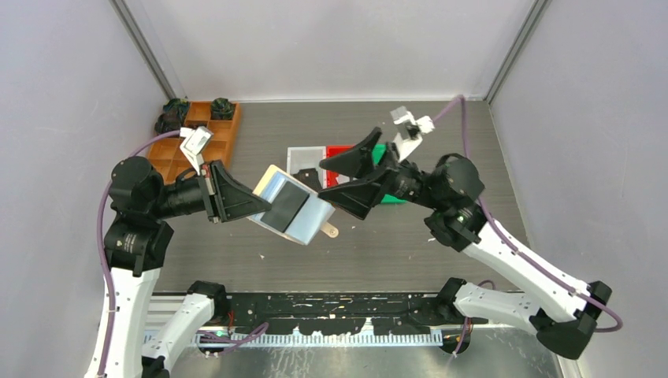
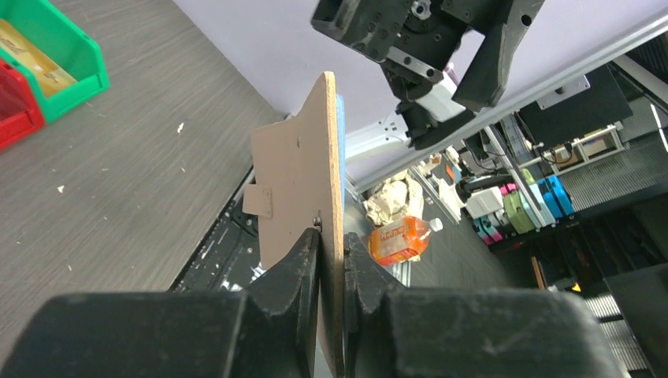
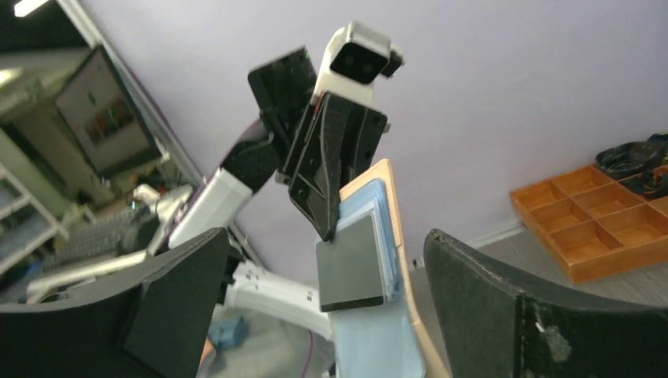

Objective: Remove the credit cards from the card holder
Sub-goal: Remove the credit card from the card holder.

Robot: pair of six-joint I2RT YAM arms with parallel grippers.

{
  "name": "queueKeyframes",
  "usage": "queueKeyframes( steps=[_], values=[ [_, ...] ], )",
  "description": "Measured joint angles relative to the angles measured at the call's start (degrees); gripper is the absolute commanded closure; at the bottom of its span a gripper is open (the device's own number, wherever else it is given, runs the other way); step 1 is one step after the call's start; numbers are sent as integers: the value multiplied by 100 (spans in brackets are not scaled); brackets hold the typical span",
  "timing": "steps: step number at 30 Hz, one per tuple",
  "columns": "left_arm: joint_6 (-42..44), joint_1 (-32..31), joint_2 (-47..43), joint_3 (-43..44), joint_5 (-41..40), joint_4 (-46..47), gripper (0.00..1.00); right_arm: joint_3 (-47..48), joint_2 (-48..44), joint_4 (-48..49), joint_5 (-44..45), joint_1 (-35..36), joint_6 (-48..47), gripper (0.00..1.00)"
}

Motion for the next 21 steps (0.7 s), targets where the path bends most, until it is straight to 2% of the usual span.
queueKeyframes(
  steps=[4, 8, 9, 11, 12, 14, 15, 16, 18, 21],
  values=[
    [-4, 0, -11, -46, 175, 0, 99, 636, 717, -417, -898, 0, -328, 1],
    [-4, 0, -17, -68, 348, 4, 99, 765, 1412, -743, -1484, 0, -393, 10],
    [-4, 0, -17, -70, 382, 4, 99, 765, 1541, -813, -1620, 0, -369, 15],
    [2, 0, -17, -79, 455, 7, 99, 767, 1714, -817, -1836, 2, -260, 32],
    [4, 0, -17, -94, 476, 4, 99, 769, 1777, -737, -1967, 4, -136, 43],
    [11, 7, 7, -118, 492, 2, 97, 776, 1880, -404, -2214, 24, 184, 73],
    [33, 9, 24, -122, 487, 2, 91, 778, 1932, -170, -2341, 35, 400, 88],
    [55, 11, 37, -129, 481, -2, 84, 778, 1969, 26, -2437, 39, 560, 96],
    [116, 17, 61, -140, 533, -22, 71, 785, 2022, 341, -2647, 48, 866, 99],
    [199, 9, 70, -142, 597, -46, 61, 804, 2133, 415, -2767, 48, 1084, 99]
  ],
)
